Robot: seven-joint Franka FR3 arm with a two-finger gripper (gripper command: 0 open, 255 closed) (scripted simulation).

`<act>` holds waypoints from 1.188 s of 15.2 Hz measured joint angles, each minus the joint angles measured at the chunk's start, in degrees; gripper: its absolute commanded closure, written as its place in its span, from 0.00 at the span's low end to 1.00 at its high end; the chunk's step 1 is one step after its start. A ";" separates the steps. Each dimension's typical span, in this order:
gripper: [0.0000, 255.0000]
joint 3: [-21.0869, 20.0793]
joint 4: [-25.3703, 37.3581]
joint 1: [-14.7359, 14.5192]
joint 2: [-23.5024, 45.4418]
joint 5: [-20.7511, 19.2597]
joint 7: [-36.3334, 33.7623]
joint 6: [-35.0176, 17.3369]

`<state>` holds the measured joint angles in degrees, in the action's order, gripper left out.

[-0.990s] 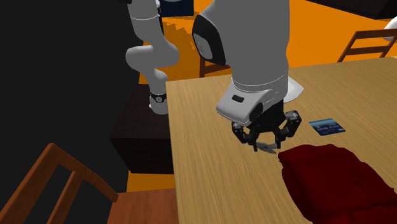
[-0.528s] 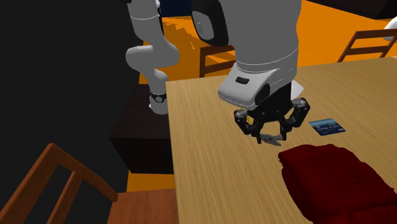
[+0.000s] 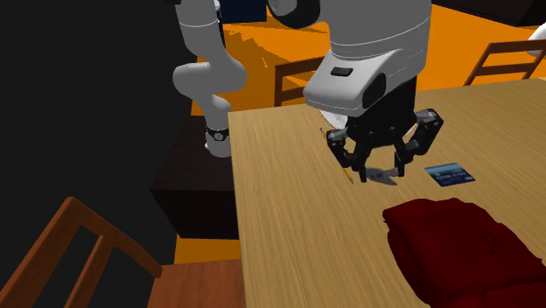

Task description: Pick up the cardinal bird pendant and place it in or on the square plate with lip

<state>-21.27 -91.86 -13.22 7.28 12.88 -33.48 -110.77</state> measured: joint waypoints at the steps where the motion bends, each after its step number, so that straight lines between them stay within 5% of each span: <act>1: 1.00 0.00 0.98 -0.03 0.23 -0.14 -0.20 0.73; 18: 1.00 -7.11 -22.36 -6.80 -22.56 7.46 -11.31 -4.69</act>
<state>-28.38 -114.22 -20.03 -15.28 20.34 -44.78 -115.47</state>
